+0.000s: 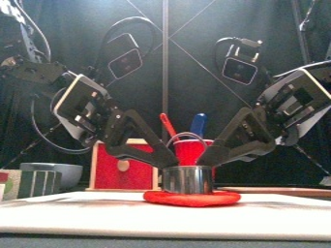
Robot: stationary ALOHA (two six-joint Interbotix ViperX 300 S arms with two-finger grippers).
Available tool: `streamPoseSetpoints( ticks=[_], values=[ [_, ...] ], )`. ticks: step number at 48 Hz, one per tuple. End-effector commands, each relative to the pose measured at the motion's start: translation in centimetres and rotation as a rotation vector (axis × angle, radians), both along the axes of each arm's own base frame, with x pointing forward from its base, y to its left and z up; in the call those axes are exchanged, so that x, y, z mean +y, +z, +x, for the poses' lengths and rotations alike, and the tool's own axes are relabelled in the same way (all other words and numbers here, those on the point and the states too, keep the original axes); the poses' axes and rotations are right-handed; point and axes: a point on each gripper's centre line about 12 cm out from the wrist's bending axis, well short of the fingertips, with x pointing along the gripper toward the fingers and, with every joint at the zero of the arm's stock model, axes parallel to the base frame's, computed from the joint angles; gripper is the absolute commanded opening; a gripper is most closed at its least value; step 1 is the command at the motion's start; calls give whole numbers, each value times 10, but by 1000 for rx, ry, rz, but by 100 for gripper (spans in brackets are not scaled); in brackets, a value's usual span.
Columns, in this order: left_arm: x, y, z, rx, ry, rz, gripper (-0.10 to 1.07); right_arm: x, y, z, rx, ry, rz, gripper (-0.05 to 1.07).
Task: Press down on cookie cutter
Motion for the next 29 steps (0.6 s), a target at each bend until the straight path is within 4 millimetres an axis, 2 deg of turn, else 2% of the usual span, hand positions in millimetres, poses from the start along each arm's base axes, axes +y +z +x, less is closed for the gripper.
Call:
streamPoseSetpoints(
  ticks=[1,12,29],
  values=[
    [-4,-20,-13,95,-23,11,46,-2,-17,-6,74,-14,3,51],
    [2,-33,-25,147,-16,23,46,-4,-23,-3,86,-20,-1,51],
    [1,-41,-29,181,-5,5,45,-8,-30,-3,104,-32,-7,50]
  ],
)
